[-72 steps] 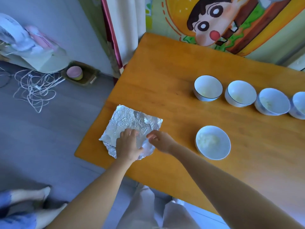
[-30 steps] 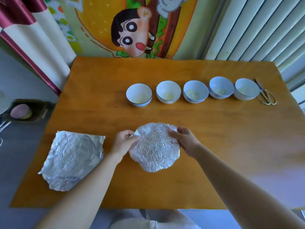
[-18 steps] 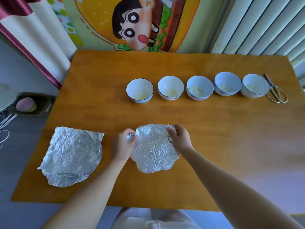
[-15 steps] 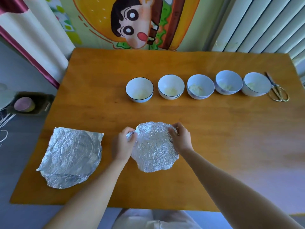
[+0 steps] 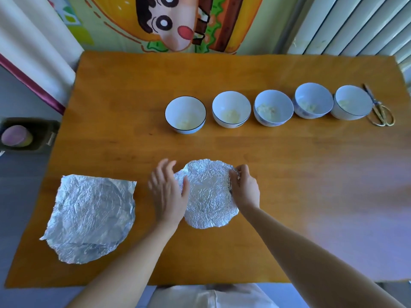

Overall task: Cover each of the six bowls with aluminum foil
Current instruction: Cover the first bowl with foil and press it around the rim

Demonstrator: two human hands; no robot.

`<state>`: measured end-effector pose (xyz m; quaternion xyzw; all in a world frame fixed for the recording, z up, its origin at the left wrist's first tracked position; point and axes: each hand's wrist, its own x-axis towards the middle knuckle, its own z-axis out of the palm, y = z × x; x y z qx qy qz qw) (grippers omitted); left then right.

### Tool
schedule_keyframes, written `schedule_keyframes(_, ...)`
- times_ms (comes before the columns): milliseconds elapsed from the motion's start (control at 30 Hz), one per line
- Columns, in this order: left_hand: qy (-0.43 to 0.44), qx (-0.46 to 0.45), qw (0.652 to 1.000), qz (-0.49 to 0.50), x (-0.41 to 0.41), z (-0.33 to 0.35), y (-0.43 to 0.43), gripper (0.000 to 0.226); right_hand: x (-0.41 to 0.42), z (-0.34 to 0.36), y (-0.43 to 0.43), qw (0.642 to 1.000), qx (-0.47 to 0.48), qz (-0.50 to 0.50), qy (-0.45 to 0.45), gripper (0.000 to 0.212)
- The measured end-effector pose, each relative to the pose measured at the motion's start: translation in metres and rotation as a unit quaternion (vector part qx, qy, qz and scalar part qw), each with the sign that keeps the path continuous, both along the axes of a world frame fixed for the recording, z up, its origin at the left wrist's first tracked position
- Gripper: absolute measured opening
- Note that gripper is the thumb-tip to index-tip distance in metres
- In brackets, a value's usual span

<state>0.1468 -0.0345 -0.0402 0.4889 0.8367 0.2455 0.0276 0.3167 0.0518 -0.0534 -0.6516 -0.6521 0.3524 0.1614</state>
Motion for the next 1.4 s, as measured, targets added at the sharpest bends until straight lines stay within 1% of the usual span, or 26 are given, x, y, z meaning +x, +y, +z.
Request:
schedule_keyframes(33,0.023,0.003,0.998,-0.06,0.006,0.002,0.002,0.052,0.0,-0.001,0.0,1.0,0.001,-0.003,0.0,0.021)
schedule_keyframes(100,0.061,-0.044,0.98,-0.187,0.019,0.0,0.005,0.073,-0.001,-0.003,0.0,1.0,-0.002,-0.007,0.0,0.021)
schedule_keyframes(133,0.084,-0.084,0.967,-0.226,0.024,-0.005,0.007,0.085,0.0,-0.004,0.0,1.0,-0.006,-0.009,0.001,0.02)
schedule_keyframes(167,0.102,-0.124,0.957,-0.243,0.028,-0.009,0.007,0.096,0.0,-0.004,0.0,1.0,-0.01,-0.008,0.002,0.02)
schedule_keyframes(233,0.105,-0.183,0.948,-0.239,0.031,-0.018,0.007,0.112,0.001,-0.002,0.001,1.0,-0.021,-0.01,-0.005,0.02)
schedule_keyframes(267,0.102,-0.195,0.947,-0.232,0.031,-0.02,0.006,0.116,0.001,-0.001,0.001,1.0,-0.018,-0.013,-0.012,0.02)
schedule_keyframes(300,0.101,-0.202,0.947,-0.229,0.031,-0.022,0.005,0.119,0.002,0.003,0.0,1.0,0.002,-0.014,-0.011,0.02)
schedule_keyframes(333,0.1,-0.208,0.946,-0.229,0.03,-0.022,0.005,0.12,0.002,0.006,-0.001,0.999,0.049,-0.005,-0.004,0.021)
schedule_keyframes(400,0.094,-0.219,0.943,-0.232,0.029,-0.023,0.005,0.121,-0.001,0.013,-0.005,0.981,0.18,0.068,-0.002,0.033)
schedule_keyframes(433,0.088,-0.222,0.943,-0.234,0.029,-0.023,0.005,0.121,-0.004,0.016,-0.008,0.966,0.226,0.128,-0.014,0.04)
schedule_keyframes(467,0.078,-0.222,0.943,-0.235,0.029,-0.024,0.006,0.12,-0.008,0.017,-0.01,0.947,0.251,0.199,-0.03,0.046)
schedule_keyframes(533,0.062,-0.222,0.944,-0.235,0.029,-0.022,0.006,0.118,-0.015,0.013,-0.015,0.906,0.25,0.334,-0.075,0.054)
schedule_keyframes(567,0.057,-0.223,0.945,-0.233,0.03,-0.021,0.005,0.116,-0.016,0.008,-0.017,0.894,0.228,0.374,-0.097,0.057)
schedule_keyframes(600,0.053,-0.221,0.946,-0.229,0.029,-0.02,0.005,0.117,-0.015,0.003,-0.018,0.891,0.203,0.39,-0.113,0.061)
schedule_keyframes(667,0.055,-0.217,0.947,-0.231,0.026,-0.02,0.003,0.125,-0.012,-0.006,-0.017,0.898,0.164,0.386,-0.133,0.067)
schedule_keyframes(767,0.086,-0.223,0.939,-0.247,0.02,-0.021,0.0,0.133,-0.01,-0.008,-0.014,0.892,0.161,0.383,-0.178,0.07)
schedule_keyframes(867,0.108,-0.225,0.933,-0.261,0.013,-0.02,-0.005,0.136,-0.011,-0.008,-0.015,0.884,0.167,0.384,-0.209,0.067)
schedule_keyframes(933,0.112,-0.221,0.934,-0.258,0.006,-0.018,-0.011,0.132,-0.011,-0.006,-0.016,0.884,0.175,0.374,-0.217,0.067)
schedule_keyframes(1000,0.116,-0.208,0.941,-0.241,-0.001,-0.014,-0.016,0.12,-0.012,-0.001,-0.017,0.888,0.186,0.36,-0.217,0.065)
schedule_keyframes(1100,0.123,-0.179,0.947,-0.237,-0.002,-0.012,-0.016,0.096,-0.019,0.004,-0.02,0.882,0.198,0.371,-0.211,0.062)
schedule_keyframes(1167,0.115,-0.179,0.947,-0.24,0.0,-0.015,-0.015,0.088,-0.021,0.002,-0.02,0.882,0.189,0.377,-0.211,0.062)
schedule_keyframes(1267,0.102,-0.188,0.95,-0.226,0.0,-0.024,-0.015,0.086,-0.015,-0.004,-0.015,0.88,0.176,0.382,-0.22,0.064)
schedule_keyframes(1400,0.093,-0.172,0.959,-0.204,-0.004,-0.021,-0.014,0.085,-0.014,-0.003,-0.009,0.883,0.17,0.382,-0.215,0.066)
